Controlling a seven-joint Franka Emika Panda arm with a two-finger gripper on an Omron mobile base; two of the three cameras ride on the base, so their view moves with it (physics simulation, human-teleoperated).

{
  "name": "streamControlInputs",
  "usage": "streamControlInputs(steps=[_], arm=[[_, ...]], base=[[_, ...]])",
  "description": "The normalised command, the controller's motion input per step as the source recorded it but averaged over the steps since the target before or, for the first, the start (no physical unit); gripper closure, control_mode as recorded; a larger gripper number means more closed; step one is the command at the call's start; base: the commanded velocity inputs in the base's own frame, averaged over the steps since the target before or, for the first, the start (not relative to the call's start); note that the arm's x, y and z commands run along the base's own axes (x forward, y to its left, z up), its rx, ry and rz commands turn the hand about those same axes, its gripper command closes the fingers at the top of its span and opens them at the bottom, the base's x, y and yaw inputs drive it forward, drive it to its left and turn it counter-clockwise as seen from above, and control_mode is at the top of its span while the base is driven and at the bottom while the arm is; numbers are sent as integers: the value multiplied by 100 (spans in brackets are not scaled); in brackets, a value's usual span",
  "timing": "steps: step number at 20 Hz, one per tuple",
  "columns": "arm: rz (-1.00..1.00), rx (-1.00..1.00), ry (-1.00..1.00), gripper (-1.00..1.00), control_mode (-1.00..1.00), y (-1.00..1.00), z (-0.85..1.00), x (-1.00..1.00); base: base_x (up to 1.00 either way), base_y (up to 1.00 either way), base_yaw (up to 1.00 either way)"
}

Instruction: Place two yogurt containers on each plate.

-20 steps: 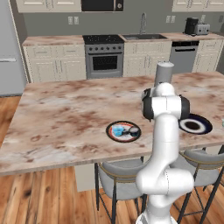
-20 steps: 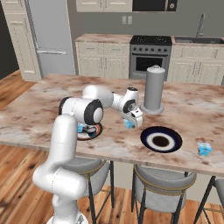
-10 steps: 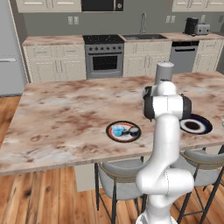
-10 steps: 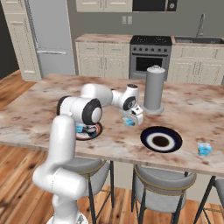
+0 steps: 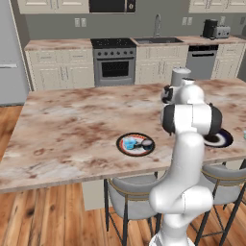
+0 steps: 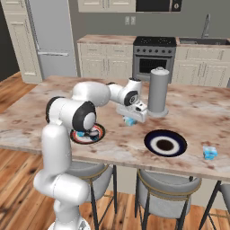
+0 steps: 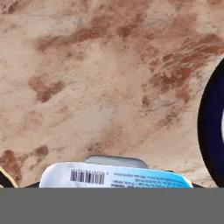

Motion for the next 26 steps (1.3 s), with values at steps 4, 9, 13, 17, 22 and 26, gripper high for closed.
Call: streamControlInputs(steps=[4,9,13,17,22,26], arm=[[38,0,5,100,-100,77,38,-54],[25,0,0,100,-100,78,44,-79],[6,0,1,100,-100,44,57,-62],[0,0,0,100,-100,18,54,-56],[-3,-1,0,100,-100,21,25,-55],[-10,0,0,100,-100,22,17,-61]], base=[[0,0,0],[0,0,0],[0,0,0],[0,0,0],[0,0,0],[0,0,0]])
